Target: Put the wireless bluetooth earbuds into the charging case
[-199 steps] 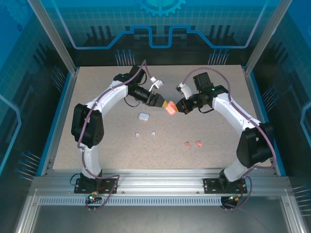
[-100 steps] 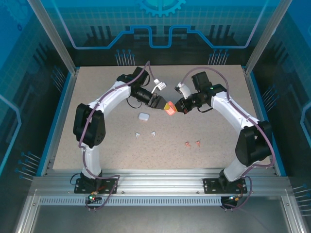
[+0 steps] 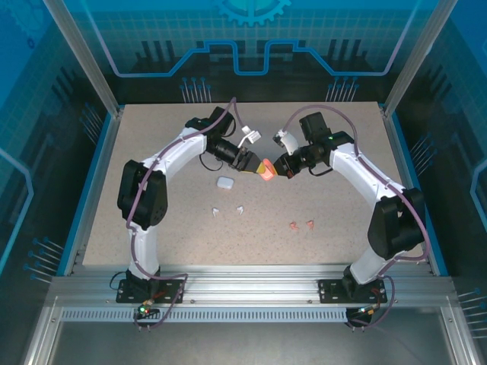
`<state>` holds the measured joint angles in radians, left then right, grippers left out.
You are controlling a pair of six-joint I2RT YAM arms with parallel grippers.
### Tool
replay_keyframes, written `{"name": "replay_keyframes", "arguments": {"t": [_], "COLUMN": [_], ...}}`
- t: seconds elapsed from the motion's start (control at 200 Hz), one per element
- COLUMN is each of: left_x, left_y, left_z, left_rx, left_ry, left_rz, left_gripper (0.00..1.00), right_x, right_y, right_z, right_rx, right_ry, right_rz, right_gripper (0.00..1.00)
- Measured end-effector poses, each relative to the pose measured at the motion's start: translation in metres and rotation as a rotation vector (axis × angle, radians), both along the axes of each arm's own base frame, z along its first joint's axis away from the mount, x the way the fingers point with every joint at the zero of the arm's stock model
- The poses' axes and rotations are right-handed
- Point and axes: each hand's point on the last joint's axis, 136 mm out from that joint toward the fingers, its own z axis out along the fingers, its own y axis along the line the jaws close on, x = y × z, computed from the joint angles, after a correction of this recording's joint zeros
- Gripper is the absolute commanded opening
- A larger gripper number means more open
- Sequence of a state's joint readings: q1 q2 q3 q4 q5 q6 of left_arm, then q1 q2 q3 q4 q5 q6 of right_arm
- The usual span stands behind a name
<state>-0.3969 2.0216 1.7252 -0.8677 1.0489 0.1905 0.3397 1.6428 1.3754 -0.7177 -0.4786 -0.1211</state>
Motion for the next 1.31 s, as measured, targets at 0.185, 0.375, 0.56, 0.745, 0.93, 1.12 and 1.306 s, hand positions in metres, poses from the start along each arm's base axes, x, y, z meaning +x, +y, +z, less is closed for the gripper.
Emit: {"name": "replay_keyframes", "arguments": {"t": [0.185, 0.375, 0.56, 0.745, 0.93, 1.12, 1.306], "left_x": [-0.0013, -0.0021, -0.0024, -0.0034, -0.0051, -0.0054, -0.0063], "left_y": [-0.0022, -0.0025, -0.0027, -0.004, -0.0072, -0.0081, -0.0079], "left_z": [-0.0034, -0.0032, -0.0027, -0.0035, -0.0069, -0.0058, -0.0061], "left_rx": [0.003, 0.001, -0.002, -0.001, -0.001, -0.004, -0.004], "left_ry": [0.008, 0.012, 0.013, 0.016, 0.026, 0.029, 0.036], "left_rz": [-0.006, -0.008, -0.009, -0.013, -0.022, -0.024, -0.025], "left_gripper": [0.42, 0.38, 0.38, 0.37, 0.33, 0.24, 0.0], "right_x": [0.0002, 0.0003, 0.0004, 0.0018, 0.0019, 0.002, 0.0016], "right_y": [0.0001, 0.0001, 0.0001, 0.0006, 0.0007, 0.0006, 0.0001], "right_z": [0.0004, 0.0004, 0.0, 0.0004, 0.0002, 0.0003, 0.0], "right_rx": [0.0, 0.0, 0.0, 0.001, 0.0, 0.0, -0.004], "right_ry": [-0.001, -0.001, 0.0, -0.001, -0.001, -0.001, 0.002], "right_rz": [0.0, 0.0, 0.0, 0.0, 0.0, 0.0, -0.002], "right_gripper": [0.0, 0.0, 0.0, 0.0, 0.0, 0.0, 0.06]}}
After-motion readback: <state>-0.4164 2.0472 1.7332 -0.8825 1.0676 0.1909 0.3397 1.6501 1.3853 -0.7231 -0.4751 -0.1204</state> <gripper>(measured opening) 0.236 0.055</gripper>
